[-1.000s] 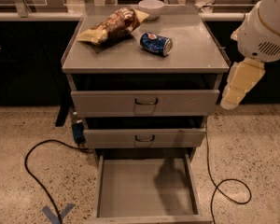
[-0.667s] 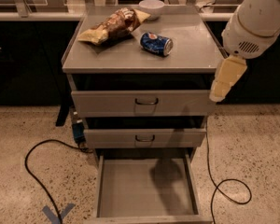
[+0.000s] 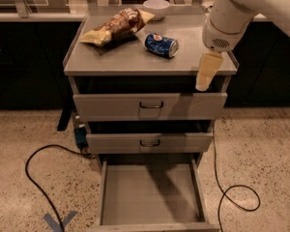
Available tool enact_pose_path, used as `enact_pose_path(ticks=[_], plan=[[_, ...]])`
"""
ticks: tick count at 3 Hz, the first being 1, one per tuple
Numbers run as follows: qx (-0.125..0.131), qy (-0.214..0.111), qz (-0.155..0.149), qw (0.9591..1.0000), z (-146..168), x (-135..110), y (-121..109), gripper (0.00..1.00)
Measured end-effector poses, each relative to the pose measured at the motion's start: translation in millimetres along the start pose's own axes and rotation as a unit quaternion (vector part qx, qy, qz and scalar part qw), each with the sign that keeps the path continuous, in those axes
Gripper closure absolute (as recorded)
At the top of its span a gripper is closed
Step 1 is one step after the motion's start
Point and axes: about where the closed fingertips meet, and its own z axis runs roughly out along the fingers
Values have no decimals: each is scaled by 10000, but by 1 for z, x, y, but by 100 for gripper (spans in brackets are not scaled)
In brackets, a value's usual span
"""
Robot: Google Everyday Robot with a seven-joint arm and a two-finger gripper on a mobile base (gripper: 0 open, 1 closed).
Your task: Place pepsi can into bottom drawer
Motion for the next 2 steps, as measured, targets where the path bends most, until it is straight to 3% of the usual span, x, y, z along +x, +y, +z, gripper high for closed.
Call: enact_pose_path(ticks=[1, 2], plan=[[29, -39, -10, 10000, 5, -5, -6, 0], [3, -332, 31, 9994, 18, -15, -24, 0]])
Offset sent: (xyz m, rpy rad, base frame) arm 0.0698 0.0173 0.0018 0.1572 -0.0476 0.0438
